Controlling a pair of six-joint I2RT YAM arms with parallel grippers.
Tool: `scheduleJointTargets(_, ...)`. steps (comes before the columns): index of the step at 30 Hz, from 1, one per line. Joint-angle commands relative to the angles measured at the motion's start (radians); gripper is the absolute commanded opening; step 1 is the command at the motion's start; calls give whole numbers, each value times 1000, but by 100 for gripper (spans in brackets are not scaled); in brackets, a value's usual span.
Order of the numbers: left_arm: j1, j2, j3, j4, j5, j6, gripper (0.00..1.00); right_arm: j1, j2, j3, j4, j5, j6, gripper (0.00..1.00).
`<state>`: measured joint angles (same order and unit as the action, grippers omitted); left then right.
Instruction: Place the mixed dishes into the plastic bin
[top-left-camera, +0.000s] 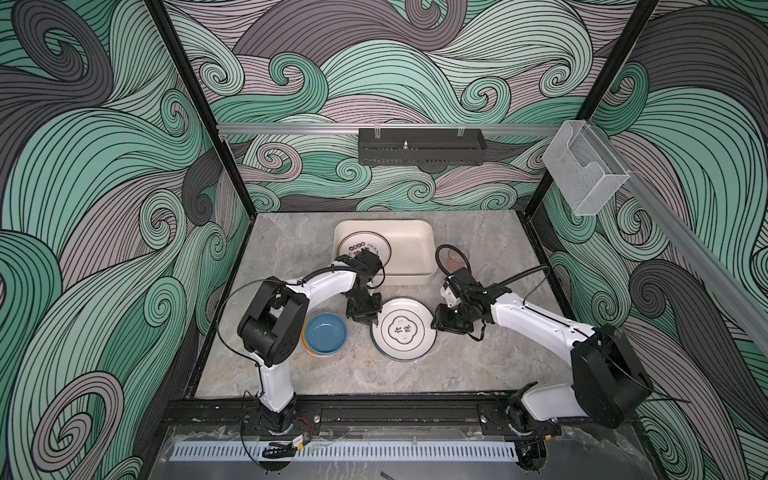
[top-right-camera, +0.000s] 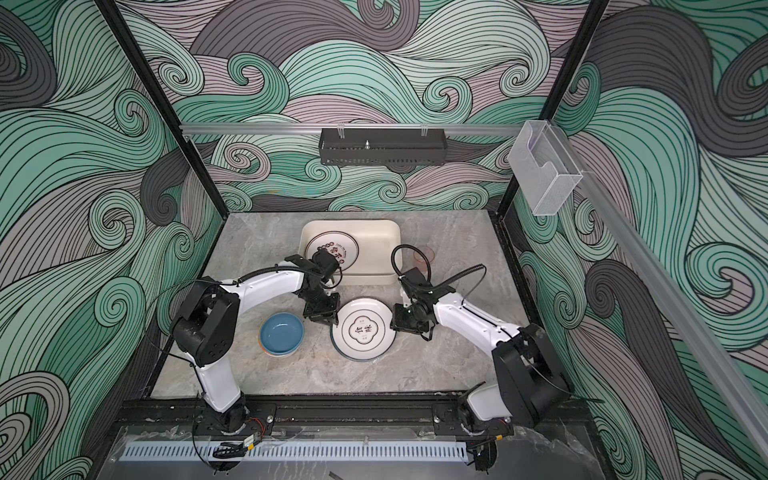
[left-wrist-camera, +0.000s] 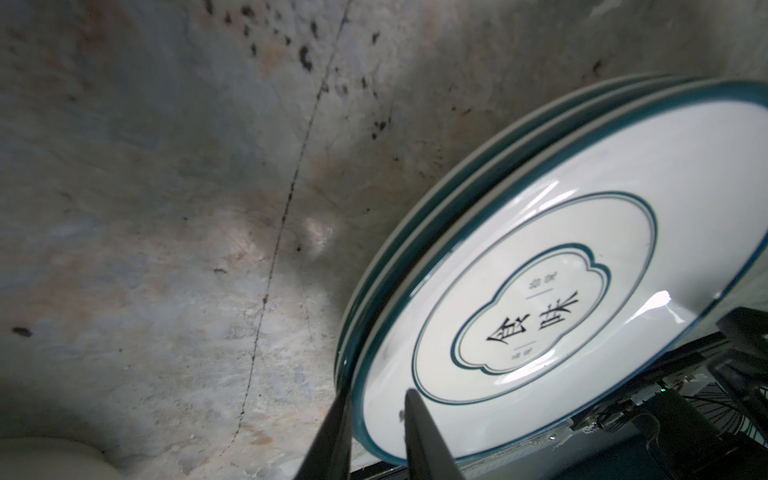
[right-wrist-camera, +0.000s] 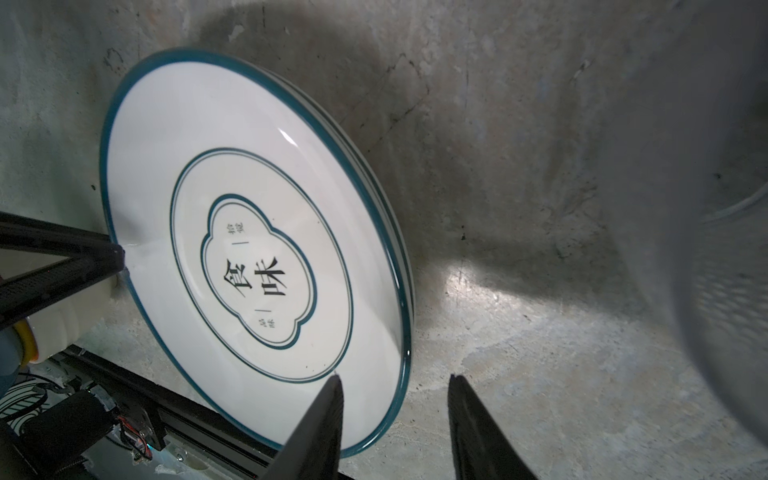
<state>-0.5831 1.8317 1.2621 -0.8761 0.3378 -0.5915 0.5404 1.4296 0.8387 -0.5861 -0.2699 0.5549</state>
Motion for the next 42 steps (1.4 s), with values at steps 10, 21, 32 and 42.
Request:
scheduleJointTargets(10, -13, 41, 51, -4, 27, 7, 21, 4, 2, -25, -4, 26, 22, 44)
scheduleJointTargets(21, -23, 59, 68, -8, 35, 15, 16, -9, -17, -53, 17, 21, 44, 46)
scheduleJointTargets(32, -41, 78, 84, -17, 49, 28, 16, -31, -18, -105, 109, -40, 87, 46)
scheduleJointTargets(42, -49, 83, 101, -35, 49, 42, 15, -48, -9, -128, 143, -52, 94, 36)
